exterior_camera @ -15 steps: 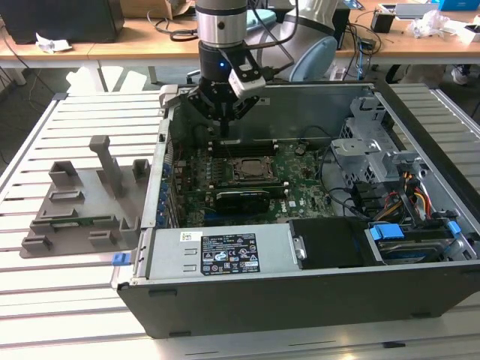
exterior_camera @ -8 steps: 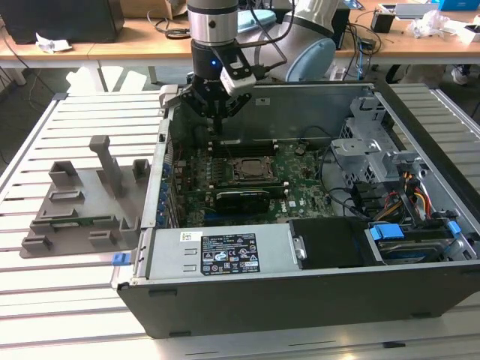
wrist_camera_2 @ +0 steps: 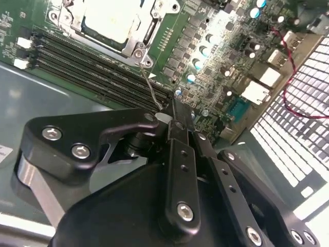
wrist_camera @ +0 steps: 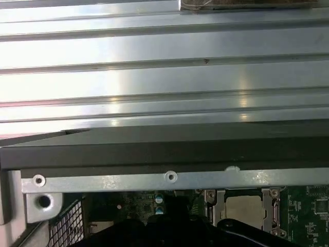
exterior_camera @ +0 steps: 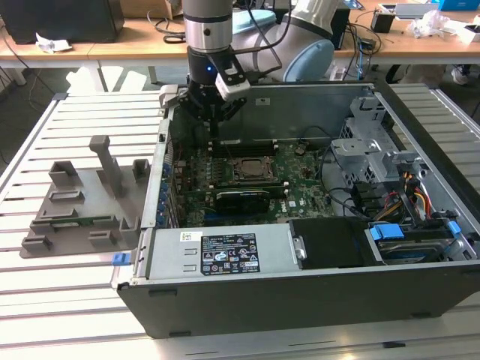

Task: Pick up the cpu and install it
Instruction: 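Install the first cpu locking lever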

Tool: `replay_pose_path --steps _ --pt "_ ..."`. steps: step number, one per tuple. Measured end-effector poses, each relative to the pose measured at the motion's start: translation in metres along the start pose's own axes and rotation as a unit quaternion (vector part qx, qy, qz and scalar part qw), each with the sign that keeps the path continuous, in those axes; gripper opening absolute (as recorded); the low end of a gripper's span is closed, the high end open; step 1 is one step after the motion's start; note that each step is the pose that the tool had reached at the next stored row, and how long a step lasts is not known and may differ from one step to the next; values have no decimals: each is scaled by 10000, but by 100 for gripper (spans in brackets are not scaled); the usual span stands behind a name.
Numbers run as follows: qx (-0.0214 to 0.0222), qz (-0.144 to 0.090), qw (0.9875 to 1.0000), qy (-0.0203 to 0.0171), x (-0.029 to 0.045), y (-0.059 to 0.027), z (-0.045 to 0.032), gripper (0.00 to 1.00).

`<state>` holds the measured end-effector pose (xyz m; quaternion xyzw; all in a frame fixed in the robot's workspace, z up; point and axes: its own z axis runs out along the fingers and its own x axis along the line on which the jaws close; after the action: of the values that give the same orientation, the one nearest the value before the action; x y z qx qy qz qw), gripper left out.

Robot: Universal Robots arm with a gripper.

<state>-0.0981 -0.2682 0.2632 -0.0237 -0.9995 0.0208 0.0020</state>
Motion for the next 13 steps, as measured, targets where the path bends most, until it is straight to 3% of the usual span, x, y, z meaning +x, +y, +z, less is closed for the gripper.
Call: replay_pose_path --steps 8,13 --pt "12 -12 10000 0 -161 18 16 11" --pt "11 -13 10000 1 -319 26 21 11"
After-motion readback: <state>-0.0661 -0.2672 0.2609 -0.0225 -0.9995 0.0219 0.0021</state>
